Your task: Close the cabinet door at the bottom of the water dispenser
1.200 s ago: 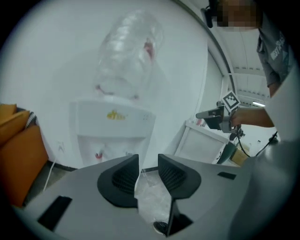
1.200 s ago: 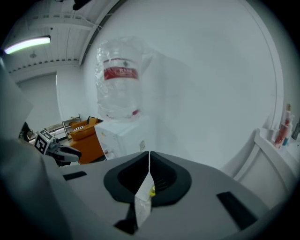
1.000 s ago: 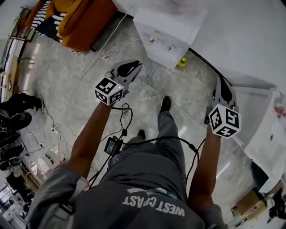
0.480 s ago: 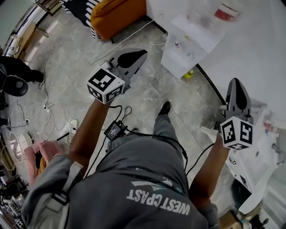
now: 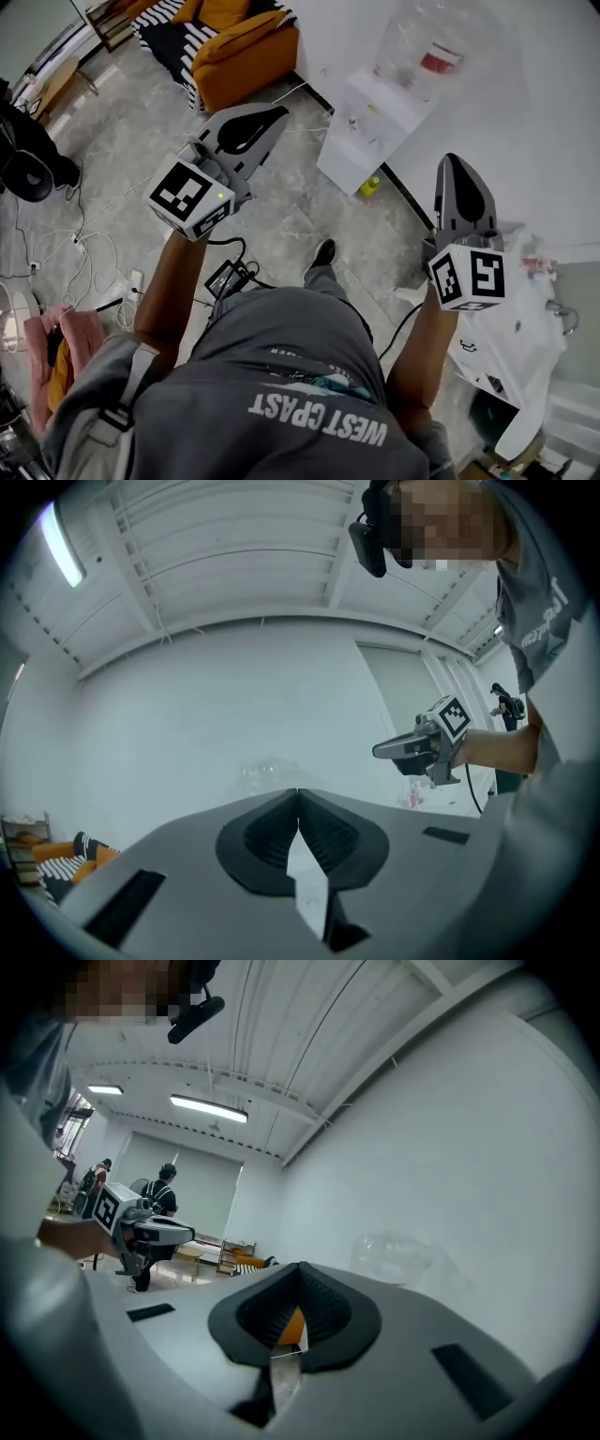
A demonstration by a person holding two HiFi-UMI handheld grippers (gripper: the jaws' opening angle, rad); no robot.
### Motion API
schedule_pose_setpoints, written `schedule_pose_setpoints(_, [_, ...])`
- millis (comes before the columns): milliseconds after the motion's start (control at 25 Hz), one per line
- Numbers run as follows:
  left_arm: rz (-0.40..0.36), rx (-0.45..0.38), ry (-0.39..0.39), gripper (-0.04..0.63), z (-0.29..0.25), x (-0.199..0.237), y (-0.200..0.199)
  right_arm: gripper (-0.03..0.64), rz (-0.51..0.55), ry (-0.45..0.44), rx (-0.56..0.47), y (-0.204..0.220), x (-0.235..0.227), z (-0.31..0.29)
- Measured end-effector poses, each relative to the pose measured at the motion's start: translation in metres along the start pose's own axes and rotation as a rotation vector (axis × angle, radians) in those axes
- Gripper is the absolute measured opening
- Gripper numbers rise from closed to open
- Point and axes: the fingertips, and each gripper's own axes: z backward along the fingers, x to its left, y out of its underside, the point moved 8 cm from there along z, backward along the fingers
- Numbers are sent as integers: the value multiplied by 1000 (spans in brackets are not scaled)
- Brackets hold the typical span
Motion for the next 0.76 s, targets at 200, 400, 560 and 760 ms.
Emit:
schedule_pose_setpoints(200, [-57,-54,-28,17,30,-20,-31,26,33,-7,-34,-25,16,27])
schedule_pose_setpoints(400, [-81,-70,-64,17,45,-37,-45,26,75,-30,-57,-39,18,43])
schedule_pose_setpoints(560, [-103,-56,-106,17,31,-53,-52,27,91,-56,-84,-41,-7,47])
schedule_pose_setpoints(760, [-135,-76,-182,17,1,-76,-73,27,103,-107,-102,-43,-53,44])
